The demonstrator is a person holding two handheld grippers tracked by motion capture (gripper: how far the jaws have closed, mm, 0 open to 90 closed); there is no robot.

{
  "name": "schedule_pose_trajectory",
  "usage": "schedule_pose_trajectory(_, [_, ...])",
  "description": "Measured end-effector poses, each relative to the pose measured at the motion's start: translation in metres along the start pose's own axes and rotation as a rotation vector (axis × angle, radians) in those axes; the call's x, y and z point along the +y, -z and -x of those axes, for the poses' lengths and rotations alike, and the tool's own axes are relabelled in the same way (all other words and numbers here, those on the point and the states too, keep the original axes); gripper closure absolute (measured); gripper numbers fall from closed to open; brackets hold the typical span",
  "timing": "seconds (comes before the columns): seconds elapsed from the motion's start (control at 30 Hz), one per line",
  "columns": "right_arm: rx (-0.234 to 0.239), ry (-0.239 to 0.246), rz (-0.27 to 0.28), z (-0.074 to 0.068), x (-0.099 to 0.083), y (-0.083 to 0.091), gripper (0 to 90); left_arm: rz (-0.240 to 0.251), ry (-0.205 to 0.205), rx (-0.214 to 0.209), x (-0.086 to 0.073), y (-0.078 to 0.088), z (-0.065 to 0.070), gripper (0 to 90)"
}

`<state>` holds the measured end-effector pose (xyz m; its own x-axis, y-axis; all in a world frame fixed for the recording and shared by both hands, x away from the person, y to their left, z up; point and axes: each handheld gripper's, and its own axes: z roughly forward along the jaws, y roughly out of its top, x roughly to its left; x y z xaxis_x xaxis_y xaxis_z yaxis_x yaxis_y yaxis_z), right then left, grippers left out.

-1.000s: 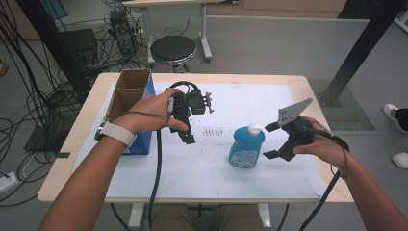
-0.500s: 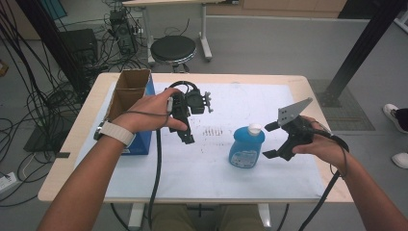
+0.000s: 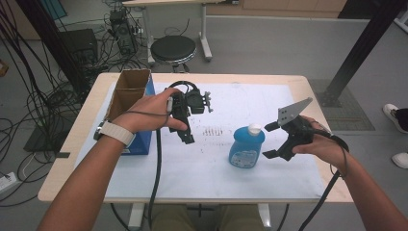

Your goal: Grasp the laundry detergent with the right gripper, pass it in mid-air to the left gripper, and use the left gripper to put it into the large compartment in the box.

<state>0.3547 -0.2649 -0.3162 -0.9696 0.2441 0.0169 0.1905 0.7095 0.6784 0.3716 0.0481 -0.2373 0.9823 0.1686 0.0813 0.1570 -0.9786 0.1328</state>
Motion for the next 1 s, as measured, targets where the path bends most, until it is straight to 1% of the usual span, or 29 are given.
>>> schedule_pose_trajectory(0.07, [0.000,0.000,0.003,0.0002,0.0004,0.0000,5.0,0.004,0.006,0.001,-0.0004,-0.0002,0.0002,11.5])
schedule_pose_trajectory(0.1, [0.000,0.003,0.002,0.0002,0.0005,-0.0002,5.0,0.001,0.001,0.001,-0.0005,0.0001,-0.0004,11.5])
schedule_pose_trajectory(1.0, [0.006,-0.003,0.013,0.0005,0.0003,-0.0040,4.9,0.006,0.006,0.001,-0.0013,-0.0009,-0.0011,11.5])
